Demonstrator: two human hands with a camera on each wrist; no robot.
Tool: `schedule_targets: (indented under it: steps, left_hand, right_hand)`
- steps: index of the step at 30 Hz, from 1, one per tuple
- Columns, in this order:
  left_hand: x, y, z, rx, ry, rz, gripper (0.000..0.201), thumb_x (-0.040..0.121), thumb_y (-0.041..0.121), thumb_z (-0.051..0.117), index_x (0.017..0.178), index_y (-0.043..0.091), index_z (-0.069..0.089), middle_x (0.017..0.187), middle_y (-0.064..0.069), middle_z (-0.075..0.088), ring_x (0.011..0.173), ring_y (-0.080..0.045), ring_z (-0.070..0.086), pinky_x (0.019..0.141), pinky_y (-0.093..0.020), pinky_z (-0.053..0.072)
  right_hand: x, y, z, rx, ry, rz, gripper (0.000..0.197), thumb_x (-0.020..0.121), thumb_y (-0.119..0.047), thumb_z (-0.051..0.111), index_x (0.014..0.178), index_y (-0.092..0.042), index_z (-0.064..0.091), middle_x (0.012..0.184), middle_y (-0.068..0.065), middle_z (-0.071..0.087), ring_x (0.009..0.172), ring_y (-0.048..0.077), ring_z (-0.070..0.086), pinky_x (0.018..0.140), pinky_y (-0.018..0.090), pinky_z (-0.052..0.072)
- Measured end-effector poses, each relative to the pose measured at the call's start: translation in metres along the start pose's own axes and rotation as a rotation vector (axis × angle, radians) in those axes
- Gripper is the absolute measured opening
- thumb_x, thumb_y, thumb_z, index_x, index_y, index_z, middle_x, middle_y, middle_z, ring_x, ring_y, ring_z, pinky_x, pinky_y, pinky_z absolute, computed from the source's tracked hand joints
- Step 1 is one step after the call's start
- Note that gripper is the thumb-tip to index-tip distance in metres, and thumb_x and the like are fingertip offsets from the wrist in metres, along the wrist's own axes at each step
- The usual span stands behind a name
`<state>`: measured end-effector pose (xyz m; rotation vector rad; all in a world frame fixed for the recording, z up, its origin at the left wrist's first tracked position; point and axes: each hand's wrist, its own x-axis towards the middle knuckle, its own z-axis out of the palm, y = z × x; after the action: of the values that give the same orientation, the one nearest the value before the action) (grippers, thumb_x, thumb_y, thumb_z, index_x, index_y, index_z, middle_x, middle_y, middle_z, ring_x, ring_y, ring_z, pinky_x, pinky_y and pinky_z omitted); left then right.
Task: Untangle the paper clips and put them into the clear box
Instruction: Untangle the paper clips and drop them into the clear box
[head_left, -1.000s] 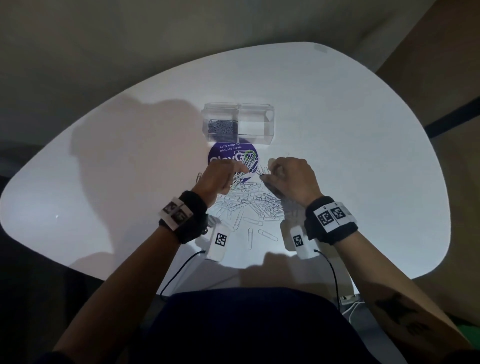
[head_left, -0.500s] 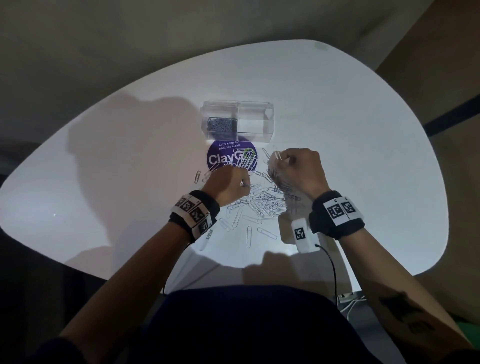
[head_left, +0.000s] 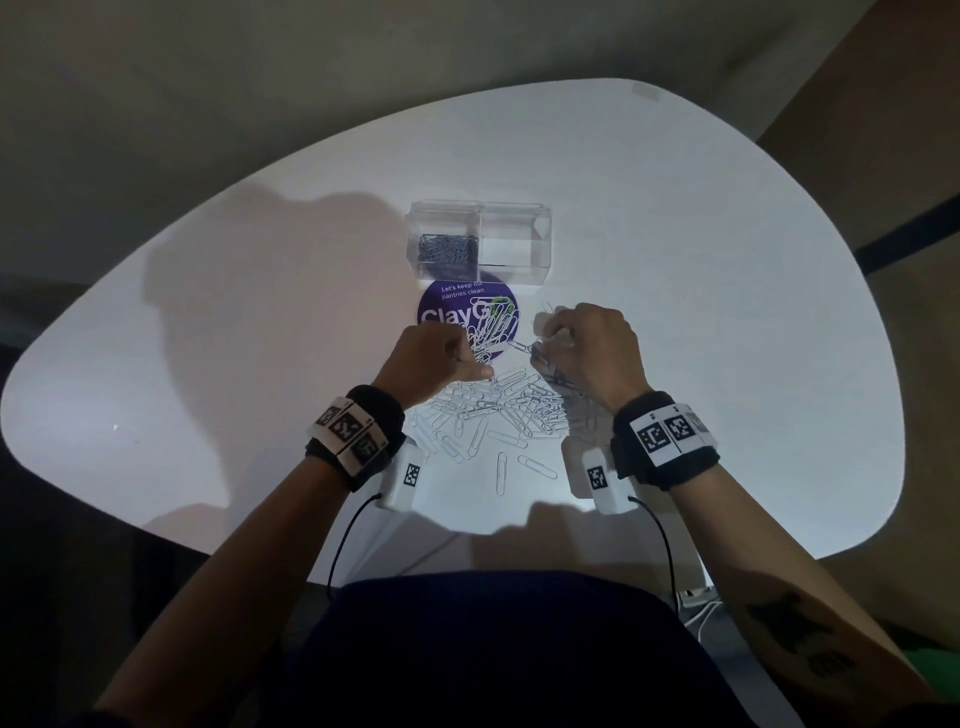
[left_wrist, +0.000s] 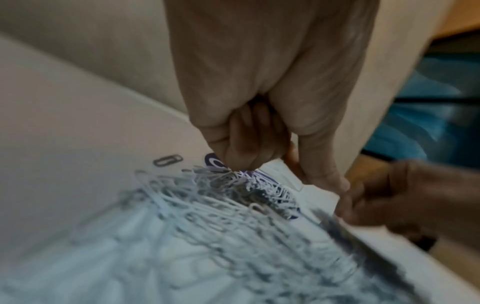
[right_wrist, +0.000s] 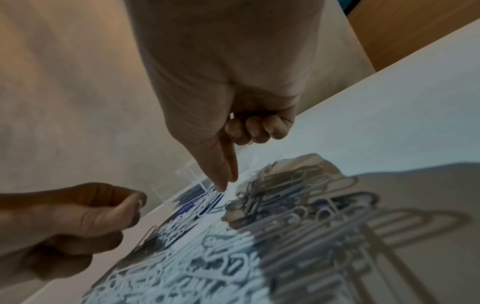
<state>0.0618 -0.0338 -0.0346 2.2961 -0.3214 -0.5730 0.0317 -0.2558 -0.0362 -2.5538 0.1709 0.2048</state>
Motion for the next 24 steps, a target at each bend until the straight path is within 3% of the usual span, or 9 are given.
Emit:
schedule_targets:
  steps: [2,5,8,11,13,16,19,21,24]
  left_hand:
    - [0.002,0.003,-0.001,-0.121,-0.058,-0.07,0.042,0.082,0.029,0.074,0.071,-0.004,0.05,0.059,0.001,0.051,0.049,-0.004,0.043,0.052,-0.015,0.036]
    - [0.004,0.009,-0.002,-0.56,-0.2,-0.159,0.027,0.094,0.017,0.055,0.071,0.007,0.044,0.057,0.001,0.032,0.045,-0.01,0.024,0.04,-0.018,0.024]
    - [0.007,0.011,-0.005,-0.804,-0.274,-0.253,0.02,0.094,0.011,0.039,0.079,0.008,0.053,0.057,0.001,0.042,0.045,-0.011,0.022,0.042,-0.02,0.019]
    - [0.01,0.015,-0.003,-0.824,-0.281,-0.291,0.035,0.092,0.019,0.037,0.065,0.015,0.058,0.062,-0.004,0.044,0.046,-0.014,0.022,0.045,-0.022,0.018]
    - [0.013,0.019,-0.001,-0.726,-0.246,-0.287,0.045,0.097,0.025,0.04,0.056,0.018,0.055,0.06,-0.003,0.043,0.044,-0.013,0.025,0.044,-0.021,0.02]
    - [0.021,0.02,0.004,-0.439,-0.169,-0.18,0.033,0.099,0.019,0.041,0.076,0.007,0.061,0.058,0.004,0.045,0.044,-0.007,0.037,0.041,-0.018,0.028]
    - [0.026,0.018,0.017,0.027,-0.031,0.17,0.021,0.094,0.014,0.048,0.092,0.007,0.068,0.065,0.011,0.057,0.057,-0.004,0.053,0.055,-0.022,0.036]
    - [0.026,0.019,0.024,0.248,0.043,0.304,0.014,0.09,0.016,0.06,0.1,0.013,0.07,0.065,0.012,0.062,0.056,-0.005,0.056,0.057,-0.022,0.038]
    - [0.031,0.014,0.033,0.454,0.052,0.385,0.029,0.084,0.027,0.071,0.113,0.023,0.069,0.1,0.001,0.074,0.087,-0.018,0.069,0.077,-0.028,0.051]
  right_hand:
    - [-0.002,-0.002,0.003,-0.04,-0.031,0.005,0.018,0.077,-0.034,0.077,0.087,-0.02,0.074,0.085,-0.001,0.062,0.079,0.02,0.056,0.067,0.025,0.034]
    - [-0.007,-0.006,0.005,-0.165,-0.084,-0.016,0.014,0.083,-0.03,0.072,0.085,-0.016,0.073,0.087,0.001,0.06,0.083,0.025,0.059,0.066,0.028,0.038]
    - [-0.008,-0.008,0.007,-0.118,-0.091,-0.034,0.009,0.083,-0.019,0.067,0.082,-0.013,0.073,0.083,0.002,0.06,0.082,0.028,0.059,0.064,0.028,0.037]
    - [-0.006,-0.007,0.008,-0.024,-0.114,-0.007,0.01,0.081,-0.016,0.066,0.07,-0.014,0.068,0.076,-0.001,0.063,0.072,0.023,0.056,0.062,0.027,0.037]
    - [-0.006,-0.007,0.003,0.188,-0.114,0.038,0.02,0.084,-0.016,0.062,0.064,-0.015,0.061,0.069,-0.002,0.066,0.062,0.014,0.06,0.059,0.026,0.044]
    - [-0.007,-0.005,-0.005,0.588,-0.085,0.188,0.025,0.087,-0.011,0.063,0.064,-0.019,0.057,0.064,-0.005,0.064,0.053,0.0,0.056,0.059,0.018,0.05]
    - [-0.006,0.004,-0.012,0.923,-0.173,0.272,0.033,0.087,-0.004,0.063,0.058,-0.021,0.066,0.063,0.005,0.065,0.051,0.016,0.049,0.056,0.032,0.044]
    - [-0.007,0.009,-0.013,1.061,-0.225,0.304,0.028,0.089,0.001,0.061,0.068,-0.015,0.07,0.081,0.025,0.069,0.049,0.016,0.044,0.049,0.027,0.039]
    - [-0.007,0.014,-0.015,1.146,-0.249,0.301,0.007,0.089,0.0,0.064,0.09,0.004,0.07,0.102,0.035,0.065,0.056,0.015,0.048,0.056,0.024,0.047]
